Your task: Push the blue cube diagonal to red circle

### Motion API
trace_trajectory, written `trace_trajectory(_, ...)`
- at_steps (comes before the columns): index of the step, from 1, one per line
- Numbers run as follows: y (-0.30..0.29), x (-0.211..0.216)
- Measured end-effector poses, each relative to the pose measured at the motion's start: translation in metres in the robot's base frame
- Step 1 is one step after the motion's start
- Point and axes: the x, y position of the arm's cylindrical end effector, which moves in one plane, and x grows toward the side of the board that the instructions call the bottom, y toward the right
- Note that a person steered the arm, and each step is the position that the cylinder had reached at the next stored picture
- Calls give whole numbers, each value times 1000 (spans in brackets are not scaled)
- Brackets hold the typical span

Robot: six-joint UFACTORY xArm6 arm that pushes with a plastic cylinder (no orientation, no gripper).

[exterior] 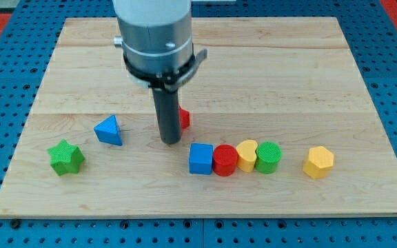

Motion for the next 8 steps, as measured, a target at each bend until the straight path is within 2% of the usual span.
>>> trace_trajectory(1,-7,-6)
trace_trajectory(2,-12,72)
trace_trajectory(3,6,122)
trace_trajectory(6,29,1)
trace_trajectory(7,10,8)
trace_trajectory(8,15,54)
